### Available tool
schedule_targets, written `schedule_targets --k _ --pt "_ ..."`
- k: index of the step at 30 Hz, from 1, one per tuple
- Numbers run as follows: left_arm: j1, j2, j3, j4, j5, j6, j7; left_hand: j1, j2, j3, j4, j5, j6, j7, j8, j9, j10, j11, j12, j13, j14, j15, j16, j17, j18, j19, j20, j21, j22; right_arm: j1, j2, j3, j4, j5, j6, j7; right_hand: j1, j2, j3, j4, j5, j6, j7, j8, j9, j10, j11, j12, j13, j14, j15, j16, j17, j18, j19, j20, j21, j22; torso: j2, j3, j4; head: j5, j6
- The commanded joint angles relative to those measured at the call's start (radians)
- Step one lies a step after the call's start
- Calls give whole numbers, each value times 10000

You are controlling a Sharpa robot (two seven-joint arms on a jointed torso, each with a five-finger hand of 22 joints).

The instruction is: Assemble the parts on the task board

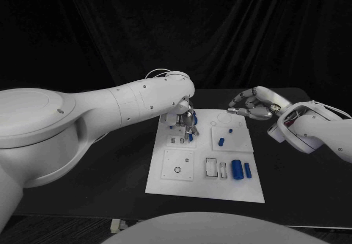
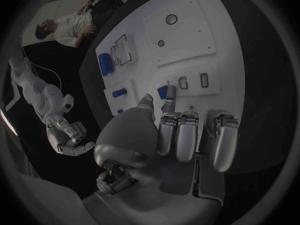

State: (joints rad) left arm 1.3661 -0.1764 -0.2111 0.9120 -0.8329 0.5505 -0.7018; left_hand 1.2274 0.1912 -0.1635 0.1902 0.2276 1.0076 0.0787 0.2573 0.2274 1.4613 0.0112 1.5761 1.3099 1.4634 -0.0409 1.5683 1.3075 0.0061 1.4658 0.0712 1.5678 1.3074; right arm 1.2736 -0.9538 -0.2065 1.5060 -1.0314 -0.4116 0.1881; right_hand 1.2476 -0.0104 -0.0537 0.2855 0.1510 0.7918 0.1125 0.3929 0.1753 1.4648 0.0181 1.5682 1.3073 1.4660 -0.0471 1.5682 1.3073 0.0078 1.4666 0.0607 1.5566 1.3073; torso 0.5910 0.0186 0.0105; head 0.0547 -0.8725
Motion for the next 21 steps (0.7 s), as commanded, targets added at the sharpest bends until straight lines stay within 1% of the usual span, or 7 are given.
schedule_targets --k 1,6,12,21 --pt "-24 35 11 -51 92 -89 -105 71 -59 63 -10 -56 12 58 -49 19 1095 -38 -53 2609 1074 -59 25 2633 -61 1050 -63 30 2634 -25 -8 7 2 2 181 -217 51 65 -73 2 52 80 -7 40 8 1060 76 26 2635 1048 80 26 2635 -35 961 82 7 2577 -4 -2 -4 3 -1" --pt "-34 55 11 -130 92 -115 12 74 -63 139 -48 -30 -12 68 -118 41 1095 -28 -53 2609 1074 -52 25 2633 -61 1050 -58 30 2634 -29 0 7 -11 2 243 -257 47 66 -78 5 54 82 -6 42 9 1060 77 26 2635 1048 81 26 2635 -31 955 83 -3 2573 -3 1 4 -6 -1" --pt "-44 92 11 -195 92 -130 104 155 -104 324 -195 74 -36 78 -242 95 1095 -19 -53 2609 1074 -44 25 2633 -61 1050 -49 30 2634 -38 6 7 -25 2 305 -296 47 66 -78 5 54 82 -6 42 9 1060 77 26 2635 1048 81 26 2635 -31 955 83 -3 2573 -5 3 7 -16 -1" --pt "-56 115 11 -233 92 -67 176 155 -104 324 -195 74 -36 78 -242 95 1095 -19 -53 2609 1074 -44 25 2633 -61 1050 -49 30 2634 -43 6 7 -30 2 338 -320 47 66 -78 5 54 82 -6 42 9 1060 77 26 2635 1048 81 26 2635 -31 955 83 -3 2573 -7 0 1 -20 -1"
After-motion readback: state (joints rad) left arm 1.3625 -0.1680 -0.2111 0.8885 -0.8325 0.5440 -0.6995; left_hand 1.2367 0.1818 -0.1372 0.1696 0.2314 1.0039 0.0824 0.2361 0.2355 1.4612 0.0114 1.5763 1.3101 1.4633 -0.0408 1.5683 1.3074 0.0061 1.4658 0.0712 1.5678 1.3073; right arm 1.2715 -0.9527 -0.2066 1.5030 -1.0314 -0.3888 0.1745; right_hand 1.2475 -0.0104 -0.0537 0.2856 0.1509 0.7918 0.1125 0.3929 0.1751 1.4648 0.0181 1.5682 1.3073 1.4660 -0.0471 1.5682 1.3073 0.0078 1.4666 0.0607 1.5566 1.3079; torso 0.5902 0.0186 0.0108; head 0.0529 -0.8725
